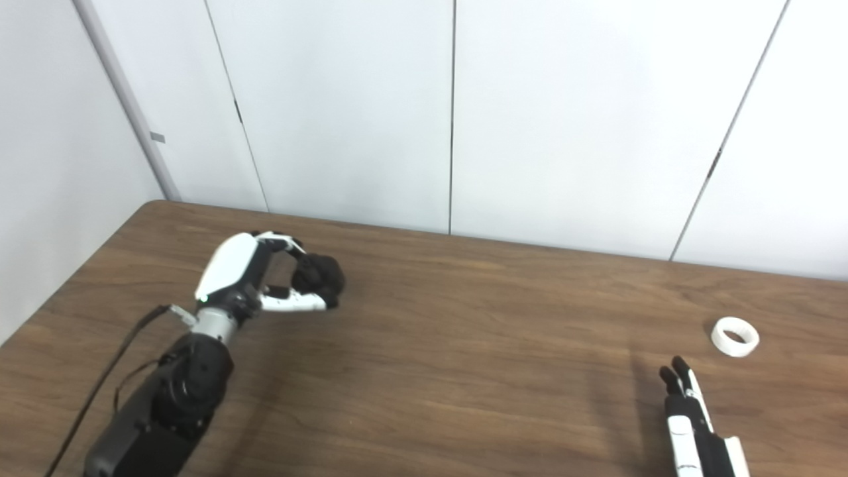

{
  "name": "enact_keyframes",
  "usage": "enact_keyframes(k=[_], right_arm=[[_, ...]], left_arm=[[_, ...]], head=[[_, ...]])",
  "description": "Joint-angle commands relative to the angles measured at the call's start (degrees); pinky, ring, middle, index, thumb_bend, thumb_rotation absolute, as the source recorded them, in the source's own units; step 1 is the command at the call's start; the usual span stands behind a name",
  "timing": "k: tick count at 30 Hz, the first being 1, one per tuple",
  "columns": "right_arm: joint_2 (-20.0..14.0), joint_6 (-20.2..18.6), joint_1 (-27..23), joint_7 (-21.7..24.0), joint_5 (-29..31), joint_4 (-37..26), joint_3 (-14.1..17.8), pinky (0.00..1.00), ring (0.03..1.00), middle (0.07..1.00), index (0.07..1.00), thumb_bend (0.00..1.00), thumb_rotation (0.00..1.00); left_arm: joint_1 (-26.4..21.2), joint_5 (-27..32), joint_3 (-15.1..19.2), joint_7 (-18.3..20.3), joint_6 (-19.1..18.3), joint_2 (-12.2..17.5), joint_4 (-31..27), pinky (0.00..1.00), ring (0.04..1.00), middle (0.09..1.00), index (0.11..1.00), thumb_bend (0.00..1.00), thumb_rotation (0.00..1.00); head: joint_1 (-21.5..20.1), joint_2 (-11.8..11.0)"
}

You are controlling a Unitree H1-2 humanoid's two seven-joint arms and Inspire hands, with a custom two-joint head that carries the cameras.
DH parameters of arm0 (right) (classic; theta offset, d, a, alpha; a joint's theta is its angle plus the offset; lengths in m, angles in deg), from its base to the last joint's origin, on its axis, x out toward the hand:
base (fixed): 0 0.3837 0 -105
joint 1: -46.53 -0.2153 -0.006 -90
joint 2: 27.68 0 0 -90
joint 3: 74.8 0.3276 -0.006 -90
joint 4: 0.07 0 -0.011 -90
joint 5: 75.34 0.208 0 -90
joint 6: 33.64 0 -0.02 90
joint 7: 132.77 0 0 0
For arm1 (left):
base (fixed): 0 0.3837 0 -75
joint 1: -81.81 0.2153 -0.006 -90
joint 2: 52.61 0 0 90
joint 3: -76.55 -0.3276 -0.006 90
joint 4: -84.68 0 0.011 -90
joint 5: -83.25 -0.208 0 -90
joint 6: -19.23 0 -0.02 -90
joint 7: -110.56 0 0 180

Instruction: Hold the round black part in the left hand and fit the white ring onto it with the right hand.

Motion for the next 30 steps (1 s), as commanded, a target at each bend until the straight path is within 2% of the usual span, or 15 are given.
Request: enact_keyframes(k=[1, 6, 11, 19, 30], right_arm=[[0.7, 0.6, -0.7, -0.2, 0.0, -0.5, -0.4, 1.0, 0.983, 0.955, 0.973, 0.46, 1.0], [1.0, 0.5, -1.1, -0.6, -0.1, -0.2, -0.7, 1.0, 0.988, 0.95, 0.967, 0.51, 1.0], [1.0, 1.1, -1.7, -0.8, -0.9, 0.5, -1.3, 1.0, 0.991, 0.941, 0.956, 0.55, 1.0], [2.1, -0.5, -2.1, -1.7, -2.3, -0.4, -2.0, 1.0, 0.97, 0.926, 0.938, 0.61, 1.0], [3.6, -3.1, -2.3, -2.4, -4.5, -3.7, -3.0, 1.0, 0.951, 0.919, 0.927, 0.62, 1.0]], left_arm=[[-0.4, -2.6, -0.2, 0.0, 0.7, 0.6, -3.7, 1.0, 0.919, 0.798, 0.484, 0.52, 0.05], [2.3, -6.3, -3.3, 2.8, 0.9, -1.2, -8.4, 1.0, 0.933, 0.801, 0.485, 0.52, 0.05], [5.3, -10.4, -8.0, 4.0, 3.5, -3.3, -11.1, 1.0, 0.932, 0.814, 0.484, 0.52, 0.05], [9.4, -13.5, -11.7, 6.4, 7.5, -6.2, -13.1, 1.0, 0.964, 0.843, 0.484, 0.52, 0.05], [14.2, -18.7, -14.8, 7.1, 10.7, -9.3, -13.1, 1.0, 0.955, 0.83, 0.484, 0.52, 0.05]], head=[[-0.2, 0.2], [-1.6, 0.7], [-3.7, 1.6], [-6.8, 3.3], [-10.6, 6.3]])
